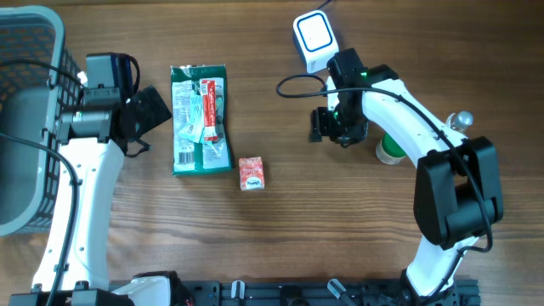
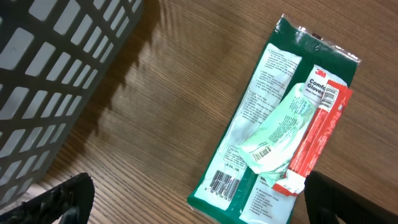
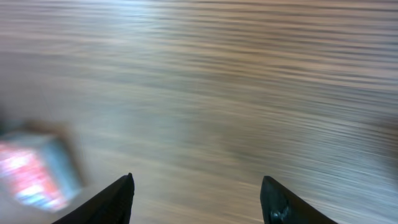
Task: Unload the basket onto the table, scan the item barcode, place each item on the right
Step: 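Move the right gripper left toward the small red package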
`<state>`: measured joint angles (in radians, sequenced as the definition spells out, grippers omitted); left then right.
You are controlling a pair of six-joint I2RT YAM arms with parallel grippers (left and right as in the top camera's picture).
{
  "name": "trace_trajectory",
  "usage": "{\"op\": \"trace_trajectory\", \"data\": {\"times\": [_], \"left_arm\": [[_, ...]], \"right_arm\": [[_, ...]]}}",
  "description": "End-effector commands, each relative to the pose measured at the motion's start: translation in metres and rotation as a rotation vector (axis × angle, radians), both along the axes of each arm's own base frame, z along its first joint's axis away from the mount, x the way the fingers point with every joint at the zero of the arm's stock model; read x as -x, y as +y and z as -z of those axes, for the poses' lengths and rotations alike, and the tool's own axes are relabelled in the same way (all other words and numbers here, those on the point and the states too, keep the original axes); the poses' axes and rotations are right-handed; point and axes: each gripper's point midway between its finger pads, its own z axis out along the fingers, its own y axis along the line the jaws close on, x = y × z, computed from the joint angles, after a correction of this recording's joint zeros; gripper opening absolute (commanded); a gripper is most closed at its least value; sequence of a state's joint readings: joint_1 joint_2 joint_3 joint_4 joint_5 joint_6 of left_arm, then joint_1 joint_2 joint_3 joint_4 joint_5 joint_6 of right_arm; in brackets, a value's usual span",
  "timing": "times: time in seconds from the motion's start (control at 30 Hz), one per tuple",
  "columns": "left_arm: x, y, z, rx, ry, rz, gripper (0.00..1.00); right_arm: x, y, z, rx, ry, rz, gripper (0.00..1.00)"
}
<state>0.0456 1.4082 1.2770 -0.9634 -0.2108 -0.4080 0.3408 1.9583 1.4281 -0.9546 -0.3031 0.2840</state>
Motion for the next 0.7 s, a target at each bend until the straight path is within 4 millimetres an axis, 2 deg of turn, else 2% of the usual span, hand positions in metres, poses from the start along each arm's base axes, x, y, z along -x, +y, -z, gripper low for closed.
{"op": "trace_trajectory", "data": {"times": [0.0,0.23,0.33,0.47,0.67], "left_arm": [[-0.001,-0.002,0.000,-0.004,0.002,0.015,1.00],[-0.001,-0.002,0.000,-0.004,0.002,0.015,1.00],[-0.001,-0.002,0.000,-0.004,0.002,0.015,1.00],[-0.001,-0.002,0.000,-0.004,0.002,0.016,1.00],[-0.001,-0.002,0.000,-0.004,0.002,0.015,1.00]], "right_arm": [[0.010,0.035,-0.018,-0.204,0.037,-0.048,0.63],[0.029,0.063,-0.017,-0.194,0.038,-0.136,0.62],[0.033,0.069,-0.010,-0.124,0.002,-0.177,0.60],[0.037,0.074,-0.005,-0.034,-0.012,-0.144,0.59],[0.045,0.098,-0.005,-0.042,-0.047,-0.184,0.52]]}}
